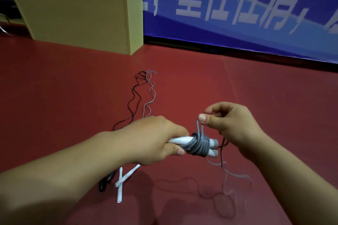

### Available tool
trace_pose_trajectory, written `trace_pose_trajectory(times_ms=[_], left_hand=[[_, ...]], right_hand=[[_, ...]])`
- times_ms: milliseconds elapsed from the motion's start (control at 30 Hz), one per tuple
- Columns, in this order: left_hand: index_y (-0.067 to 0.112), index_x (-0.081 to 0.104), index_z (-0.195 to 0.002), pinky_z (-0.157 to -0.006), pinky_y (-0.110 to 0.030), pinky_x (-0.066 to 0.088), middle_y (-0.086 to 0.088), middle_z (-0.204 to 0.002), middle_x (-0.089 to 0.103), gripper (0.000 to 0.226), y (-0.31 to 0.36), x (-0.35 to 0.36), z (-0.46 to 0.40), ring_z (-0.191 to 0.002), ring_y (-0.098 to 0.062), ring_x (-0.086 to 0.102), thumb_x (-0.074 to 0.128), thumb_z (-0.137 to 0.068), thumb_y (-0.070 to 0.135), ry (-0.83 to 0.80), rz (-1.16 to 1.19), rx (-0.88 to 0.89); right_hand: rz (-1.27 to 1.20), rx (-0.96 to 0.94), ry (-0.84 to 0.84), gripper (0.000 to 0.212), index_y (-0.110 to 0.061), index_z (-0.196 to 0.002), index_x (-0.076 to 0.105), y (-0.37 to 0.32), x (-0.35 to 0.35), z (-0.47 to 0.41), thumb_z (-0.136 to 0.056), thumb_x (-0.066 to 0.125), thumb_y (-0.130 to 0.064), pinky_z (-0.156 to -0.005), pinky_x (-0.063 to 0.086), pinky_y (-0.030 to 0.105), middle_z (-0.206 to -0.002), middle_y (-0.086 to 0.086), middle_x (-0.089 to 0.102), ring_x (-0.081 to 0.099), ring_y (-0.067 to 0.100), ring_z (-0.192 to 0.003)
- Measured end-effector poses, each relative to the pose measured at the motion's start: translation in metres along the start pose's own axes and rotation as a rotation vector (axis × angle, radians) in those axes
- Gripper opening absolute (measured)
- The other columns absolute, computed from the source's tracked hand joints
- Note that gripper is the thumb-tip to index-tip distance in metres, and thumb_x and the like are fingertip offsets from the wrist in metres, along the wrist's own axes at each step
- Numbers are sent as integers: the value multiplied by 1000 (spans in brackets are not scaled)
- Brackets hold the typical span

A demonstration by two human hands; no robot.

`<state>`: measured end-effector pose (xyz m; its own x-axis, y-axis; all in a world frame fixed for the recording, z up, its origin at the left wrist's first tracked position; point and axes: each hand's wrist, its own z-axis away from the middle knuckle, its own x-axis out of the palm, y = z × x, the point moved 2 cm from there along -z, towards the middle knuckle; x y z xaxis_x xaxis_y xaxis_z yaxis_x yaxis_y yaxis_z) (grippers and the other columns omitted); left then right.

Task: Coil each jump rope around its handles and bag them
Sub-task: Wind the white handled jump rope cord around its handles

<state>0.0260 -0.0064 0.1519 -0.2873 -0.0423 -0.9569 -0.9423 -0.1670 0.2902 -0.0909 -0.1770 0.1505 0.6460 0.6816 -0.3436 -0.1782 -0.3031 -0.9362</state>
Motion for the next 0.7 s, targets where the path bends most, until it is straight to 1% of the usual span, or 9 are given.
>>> trace_pose_trajectory(times_ms=[67, 133, 233, 367, 467, 533, 567, 633, 700], left_hand=[[31, 56, -97, -55, -29, 34, 9, -61, 50, 17, 5, -3, 0, -59, -4, 47, 61, -90, 46, 17, 3, 39], [27, 58, -94, -54, -26, 33, 9, -61, 50, 16, 7, -3, 2, -57, -6, 46, 63, -91, 42, 15, 98, 72], [19, 60, -86, -59, -32, 41, 2, -67, 55, 14, 9, -4, 4, -58, -5, 46, 67, -92, 30, -3, 387, 101], [28, 62, -82, -55, -25, 47, 4, -76, 68, 16, 11, -8, 6, -61, -13, 60, 63, -96, 19, -61, 847, 58], [22, 60, -88, -50, -24, 48, 1, -76, 69, 8, 9, -10, 7, -59, -14, 59, 58, -95, 26, -24, 981, 19], [18, 57, -91, -48, -22, 44, 0, -75, 66, 17, 5, -9, 7, -56, -14, 57, 55, -92, 34, 37, 1015, -6], [15, 55, -91, -47, -22, 42, -1, -73, 65, 22, 3, -8, 5, -53, -14, 55, 53, -90, 37, 73, 1026, -24], [13, 52, -90, -46, -23, 41, -2, -69, 61, 28, -2, -4, 4, -50, -15, 53, 52, -89, 40, 141, 1052, -78], [12, 53, -92, -47, -24, 41, -2, -67, 58, 28, -9, -1, 2, -49, -16, 52, 51, -92, 40, 204, 1052, -146]], right_hand=[[-103, 29, -37, 27, -7, -80, 68, -1, 0, 2, -62, 85, -19, -45, 36, 14, -60, 0, 53, 44, 4, -47], [-152, 36, -66, 31, -6, -80, 68, -1, 2, 3, -60, 81, -24, -44, 33, 19, -60, 3, 51, 40, 10, -50], [-248, 70, -111, 24, -9, -75, 66, -4, 2, 5, -65, 77, -28, -46, 32, 23, -57, 2, 52, 37, 12, -49], [-406, 135, -219, 20, -6, -81, 64, -3, 6, 8, -78, 71, -24, -49, 44, 25, -65, 8, 60, 53, 15, -53], [-212, 46, -246, 21, 9, -89, 64, -4, 16, 9, -90, 64, -12, -53, 38, 28, -68, 16, 56, 48, 18, -58], [-123, 82, -180, 17, 3, -77, 65, -2, 25, 10, -90, 55, -4, -50, 33, 27, -58, 13, 53, 42, 17, -51], [-120, 128, -145, 21, -2, -71, 65, -2, 29, 9, -90, 55, -3, -49, 34, 26, -54, 9, 54, 41, 17, -47], [-123, 214, -148, 28, -8, -69, 66, -4, 39, 12, -94, 55, -13, -46, 35, 23, -54, 6, 55, 43, 14, -44], [-145, 262, -189, 31, -9, -76, 66, -4, 45, 15, -98, 53, -26, -45, 34, 20, -55, 3, 55, 44, 10, -44]])
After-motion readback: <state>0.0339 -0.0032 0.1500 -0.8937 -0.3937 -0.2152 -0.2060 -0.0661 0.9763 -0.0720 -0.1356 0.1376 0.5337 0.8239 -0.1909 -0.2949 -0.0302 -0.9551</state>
